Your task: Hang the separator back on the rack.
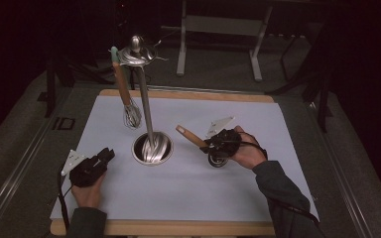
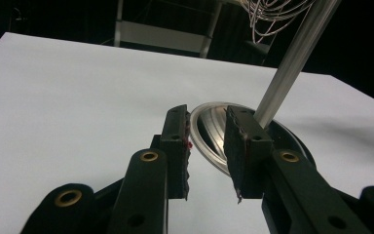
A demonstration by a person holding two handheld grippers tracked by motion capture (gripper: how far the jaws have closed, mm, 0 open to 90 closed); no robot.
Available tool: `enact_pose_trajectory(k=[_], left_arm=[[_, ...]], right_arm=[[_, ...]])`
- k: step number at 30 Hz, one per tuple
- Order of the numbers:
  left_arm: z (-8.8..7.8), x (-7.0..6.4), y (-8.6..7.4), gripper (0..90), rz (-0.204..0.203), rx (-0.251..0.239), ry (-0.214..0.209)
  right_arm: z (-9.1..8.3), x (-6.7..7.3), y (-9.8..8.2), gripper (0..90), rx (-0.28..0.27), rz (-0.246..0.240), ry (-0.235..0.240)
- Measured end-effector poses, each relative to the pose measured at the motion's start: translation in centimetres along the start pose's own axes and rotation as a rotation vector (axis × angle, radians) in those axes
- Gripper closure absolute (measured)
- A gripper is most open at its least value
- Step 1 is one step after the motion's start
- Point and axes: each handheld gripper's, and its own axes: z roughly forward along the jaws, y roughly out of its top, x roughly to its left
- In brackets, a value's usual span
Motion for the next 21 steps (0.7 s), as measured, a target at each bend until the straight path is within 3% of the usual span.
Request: enact_pose_trajectory(k=[8, 21], left_arm=[[0.3, -0.1, 0.0, 69.6, 0.014, 0.023, -0.002], [0.2, -0.2, -0.1, 69.3, 0.016, 0.024, -0.003]], right_arm=[[-0.6, 0.5, 1.1, 70.1, -0.031, -0.043, 0.000], [-2.1, 1.6, 2.7, 70.1, -0.173, -0.063, -0.019]])
